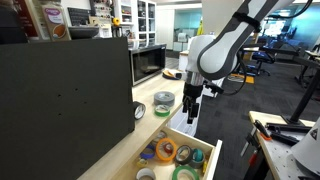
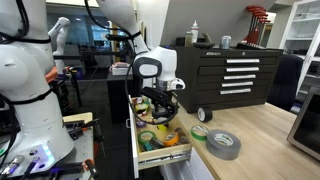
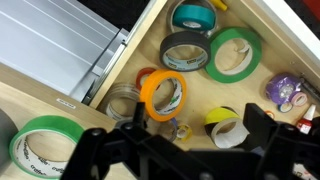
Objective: Put the green masking tape in the drawer
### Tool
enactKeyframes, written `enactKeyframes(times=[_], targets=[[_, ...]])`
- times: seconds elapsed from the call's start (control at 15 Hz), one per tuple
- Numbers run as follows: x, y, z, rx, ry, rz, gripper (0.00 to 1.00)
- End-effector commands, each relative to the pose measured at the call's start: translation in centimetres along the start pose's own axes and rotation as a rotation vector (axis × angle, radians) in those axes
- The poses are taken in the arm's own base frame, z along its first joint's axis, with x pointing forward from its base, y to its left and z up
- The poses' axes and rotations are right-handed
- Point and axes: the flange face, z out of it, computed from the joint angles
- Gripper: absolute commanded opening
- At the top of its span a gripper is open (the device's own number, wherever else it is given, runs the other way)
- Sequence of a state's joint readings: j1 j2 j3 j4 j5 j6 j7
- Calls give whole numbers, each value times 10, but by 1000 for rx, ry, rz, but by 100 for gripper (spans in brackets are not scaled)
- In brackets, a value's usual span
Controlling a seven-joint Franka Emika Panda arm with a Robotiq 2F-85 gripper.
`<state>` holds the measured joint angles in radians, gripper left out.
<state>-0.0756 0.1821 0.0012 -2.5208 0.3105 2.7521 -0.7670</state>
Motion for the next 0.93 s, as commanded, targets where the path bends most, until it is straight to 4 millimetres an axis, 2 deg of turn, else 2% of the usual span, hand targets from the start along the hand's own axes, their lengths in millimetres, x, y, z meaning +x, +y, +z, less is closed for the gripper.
enactKeyframes(times=[0.0,0.27,0.87], targets=[[12,22,10,19,14,-60,100],[26,42,17,21,24,-117,100],[51,66,35,41,15,-226,100]])
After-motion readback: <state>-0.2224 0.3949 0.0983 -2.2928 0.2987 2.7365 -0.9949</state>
